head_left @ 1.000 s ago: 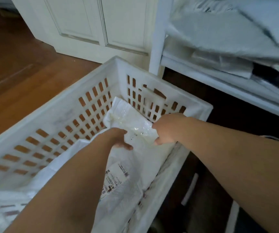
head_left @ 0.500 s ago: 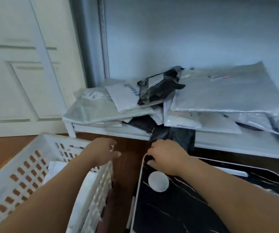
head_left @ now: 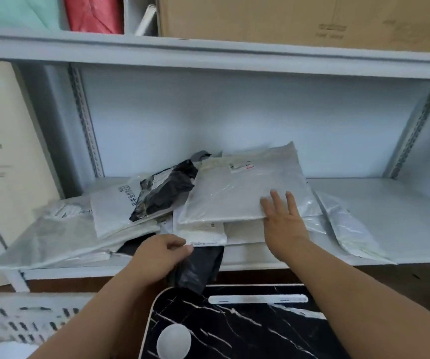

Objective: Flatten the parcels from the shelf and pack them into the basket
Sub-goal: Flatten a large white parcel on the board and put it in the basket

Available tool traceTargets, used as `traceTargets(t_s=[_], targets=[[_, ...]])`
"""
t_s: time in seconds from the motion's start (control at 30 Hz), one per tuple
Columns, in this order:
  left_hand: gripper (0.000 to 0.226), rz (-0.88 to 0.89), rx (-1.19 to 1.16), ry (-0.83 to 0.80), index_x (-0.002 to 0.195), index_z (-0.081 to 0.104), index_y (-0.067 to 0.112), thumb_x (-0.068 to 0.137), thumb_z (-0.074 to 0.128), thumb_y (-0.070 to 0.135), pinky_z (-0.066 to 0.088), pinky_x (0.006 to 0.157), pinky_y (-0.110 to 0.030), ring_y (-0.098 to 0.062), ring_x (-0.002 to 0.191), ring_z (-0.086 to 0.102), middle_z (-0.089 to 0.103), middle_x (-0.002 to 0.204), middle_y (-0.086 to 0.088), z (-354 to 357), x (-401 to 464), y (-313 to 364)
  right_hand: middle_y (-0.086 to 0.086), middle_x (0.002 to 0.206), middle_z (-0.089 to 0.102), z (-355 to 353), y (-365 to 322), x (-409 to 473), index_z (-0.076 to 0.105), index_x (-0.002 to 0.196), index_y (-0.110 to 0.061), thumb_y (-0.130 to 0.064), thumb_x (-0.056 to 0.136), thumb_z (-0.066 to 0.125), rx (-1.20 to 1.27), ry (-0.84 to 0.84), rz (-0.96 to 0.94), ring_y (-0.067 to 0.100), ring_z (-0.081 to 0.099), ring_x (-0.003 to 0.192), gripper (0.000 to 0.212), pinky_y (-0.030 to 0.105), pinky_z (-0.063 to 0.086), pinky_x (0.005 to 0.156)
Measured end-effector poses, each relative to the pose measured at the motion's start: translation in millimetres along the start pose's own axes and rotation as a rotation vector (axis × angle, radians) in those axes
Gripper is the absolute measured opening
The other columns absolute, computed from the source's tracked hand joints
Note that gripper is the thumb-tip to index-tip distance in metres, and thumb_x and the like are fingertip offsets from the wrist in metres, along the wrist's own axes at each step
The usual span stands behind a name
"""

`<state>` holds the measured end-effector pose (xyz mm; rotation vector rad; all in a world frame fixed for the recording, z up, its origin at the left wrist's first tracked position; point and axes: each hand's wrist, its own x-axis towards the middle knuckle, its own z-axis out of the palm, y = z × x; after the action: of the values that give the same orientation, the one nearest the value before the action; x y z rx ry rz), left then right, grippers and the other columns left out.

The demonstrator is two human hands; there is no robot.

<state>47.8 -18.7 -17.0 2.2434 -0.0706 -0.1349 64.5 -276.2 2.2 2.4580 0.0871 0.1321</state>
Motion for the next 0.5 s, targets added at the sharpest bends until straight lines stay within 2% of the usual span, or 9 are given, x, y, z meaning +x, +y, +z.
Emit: traceTargets(t_s=[0.07,0.13,0.2,0.27,0.33,0.37,0.43,0.5], targets=[[0.025,-0.172,-0.341,-0.056,0.104,0.068,0.015,0.086,0.07,0.034,0.055,0.088,-0.036,-0.016,0.094,0.068,0.071,0.105,-0.005,6,-1,12,0.008,0.155,0.017,-2,10,3,0.046,0.138,-0.013,-0.019,0.096,0.035,0.112,0.041,0.031,0.034,0.021,0.139,0.044,0.054,0.009,0.115],[0.025,-0.291,-0.562,-0.078,0.102,0.064,0.012,0.085,0.071,0.029,0.055,0.089,-0.039,-0.022,0.099,0.067,0.067,0.112,-0.01,11,-1,25,0.005,0.146,0.027,-6,11,-2,0.052,0.129,-0.012,-0.022,0.095,0.041,0.206,0.188,0.038,0.028,0.036,0.121,0.038,0.045,0.027,0.104],[0.037,-0.366,-0.787,-0.067,0.109,0.058,0.007,0.083,0.072,0.029,0.053,0.09,-0.043,-0.028,0.105,0.063,0.06,0.12,-0.014,19,2,41,0.006,0.145,0.03,-7,7,-16,0.058,0.121,-0.01,-0.027,0.092,0.05,0.231,0.339,0.05,0.028,0.041,0.112,0.034,0.042,0.032,0.091],[0.049,-0.41,-1.026,-0.049,0.117,0.047,0.007,0.082,0.072,0.033,0.05,0.094,-0.05,-0.034,0.111,0.058,0.053,0.123,-0.017,27,3,60,0.008,0.142,0.039,-2,-2,-38,0.068,0.108,-0.009,-0.027,0.081,0.064,0.25,0.412,0.073,0.029,0.044,0.103,0.033,0.043,0.034,0.08],[0.047,-0.419,-1.221,-0.038,0.118,0.044,0.008,0.086,0.069,0.031,0.048,0.095,-0.054,-0.037,0.113,0.057,0.055,0.119,-0.018,42,3,76,0.009,0.135,0.049,7,-14,-67,0.073,0.095,-0.008,-0.026,0.072,0.071,0.358,0.486,0.03,0.031,0.046,0.095,0.029,0.043,0.036,0.073],[0.043,-0.401,-1.307,-0.026,0.124,0.047,0.005,0.09,0.066,0.024,0.048,0.093,-0.055,-0.037,0.112,0.058,0.059,0.12,-0.018,50,2,81,0.008,0.131,0.052,12,-22,-83,0.073,0.092,-0.009,-0.03,0.074,0.069,0.419,0.519,-0.037,0.03,0.049,0.093,0.028,0.043,0.038,0.072],[0.041,-0.356,-1.372,0.024,0.134,0.047,0.0,0.093,0.053,0.0,0.048,0.089,-0.053,-0.037,0.111,0.058,0.06,0.124,-0.022,67,0,80,0.003,0.115,0.061,20,-32,-114,0.074,0.084,-0.014,-0.045,0.083,0.055,0.56,0.539,-0.172,0.026,0.056,0.09,0.036,0.039,0.046,0.071],[0.045,-0.344,-1.233,0.06,0.133,0.048,-0.004,0.089,0.047,-0.013,0.051,0.083,-0.049,-0.038,0.106,0.059,0.058,0.125,-0.025,76,-12,68,-0.002,0.091,0.066,28,-32,-135,0.072,0.068,-0.017,-0.054,0.088,0.045,0.798,0.576,-0.171,0.021,0.059,0.087,0.05,0.033,0.048,0.069]])
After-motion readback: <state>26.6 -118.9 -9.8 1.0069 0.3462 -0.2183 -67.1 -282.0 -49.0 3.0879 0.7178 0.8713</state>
